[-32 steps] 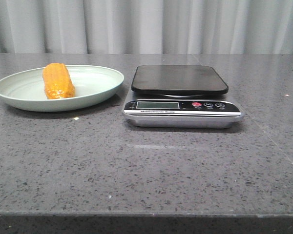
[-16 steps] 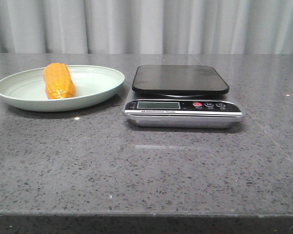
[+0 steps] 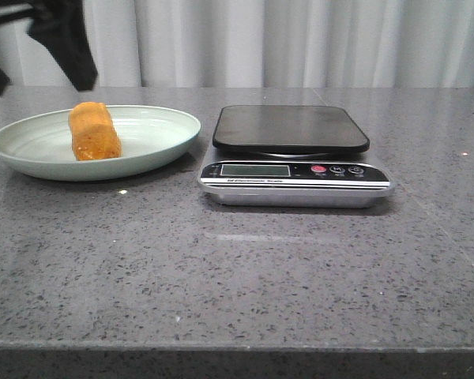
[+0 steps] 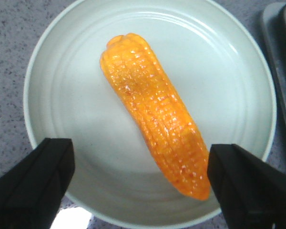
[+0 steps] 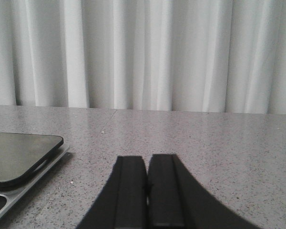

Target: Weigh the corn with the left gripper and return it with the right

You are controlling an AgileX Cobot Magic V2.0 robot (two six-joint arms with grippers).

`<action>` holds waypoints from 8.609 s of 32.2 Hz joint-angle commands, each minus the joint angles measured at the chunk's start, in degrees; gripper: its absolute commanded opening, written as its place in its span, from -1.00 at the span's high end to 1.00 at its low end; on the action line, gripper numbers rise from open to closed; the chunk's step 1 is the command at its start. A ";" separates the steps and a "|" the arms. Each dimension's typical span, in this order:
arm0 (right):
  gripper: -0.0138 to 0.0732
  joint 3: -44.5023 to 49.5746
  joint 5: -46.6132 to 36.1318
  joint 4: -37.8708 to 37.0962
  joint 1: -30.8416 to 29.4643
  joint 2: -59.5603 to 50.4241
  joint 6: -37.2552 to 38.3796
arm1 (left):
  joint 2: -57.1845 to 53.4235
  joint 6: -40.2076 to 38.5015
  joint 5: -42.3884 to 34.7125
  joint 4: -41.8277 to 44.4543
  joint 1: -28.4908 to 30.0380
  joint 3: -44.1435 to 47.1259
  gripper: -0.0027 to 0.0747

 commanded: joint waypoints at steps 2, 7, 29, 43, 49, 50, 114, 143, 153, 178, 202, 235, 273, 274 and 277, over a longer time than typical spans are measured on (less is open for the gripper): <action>0.33 -0.39 -4.67 0.14 -0.20 -0.77 -0.14 | 3.37 -3.80 1.22 0.29 -0.98 -6.21 -0.66; 0.33 -0.39 -4.67 0.14 -0.20 -0.77 -0.14 | 7.52 -7.09 2.04 -0.08 -1.35 -9.13 -0.66; 0.33 -0.39 -4.67 0.14 -0.20 -0.77 -0.14 | 13.95 -7.16 5.80 0.09 -5.64 -21.37 0.58; 0.33 -0.39 -4.67 0.14 -0.20 -0.77 -0.14 | 22.79 -7.16 8.14 0.09 -16.43 -37.20 0.57; 0.33 -0.39 -4.67 0.14 -0.20 -0.77 -0.14 | 27.37 -7.16 10.43 0.09 -18.85 -41.23 0.57; 0.33 -0.39 -4.67 0.14 -0.20 -0.77 -0.14 | 27.77 -7.16 10.43 0.09 -18.98 -41.47 0.57; 0.33 -0.39 -4.67 0.14 -0.20 -0.73 -0.14 | -42.84 7.51 -13.72 1.47 -4.97 15.14 0.60; 0.33 -5.39 -8.54 0.22 -0.20 0.50 0.68 | -82.06 7.56 -30.00 7.72 -4.97 43.57 0.60; 0.33 -26.78 14.96 0.53 -0.20 20.82 0.68 | -81.67 7.56 -30.01 7.84 -4.97 43.79 0.60; -0.54 -42.04 22.75 2.14 21.20 44.55 -0.17 | -81.67 7.56 -31.63 7.84 -4.97 44.30 0.60; -0.54 -103.00 65.68 -3.07 31.19 94.43 26.03 | -81.67 7.56 -31.30 8.06 -4.97 44.30 0.60; 0.18 -115.79 75.35 -5.38 32.53 113.73 35.30 | -81.67 7.56 -31.62 8.06 -4.97 44.30 0.60; -0.66 -131.21 72.36 2.71 38.11 116.81 25.28 | -81.67 7.56 -31.70 8.06 -4.97 44.30 0.60; -0.66 -131.38 73.25 3.67 37.27 116.22 24.33 | -81.67 7.56 -31.70 8.06 -4.97 44.30 0.60; -0.66 -131.38 75.90 9.34 33.80 114.26 18.04 | -81.67 7.56 -31.70 8.06 -4.97 44.30 0.60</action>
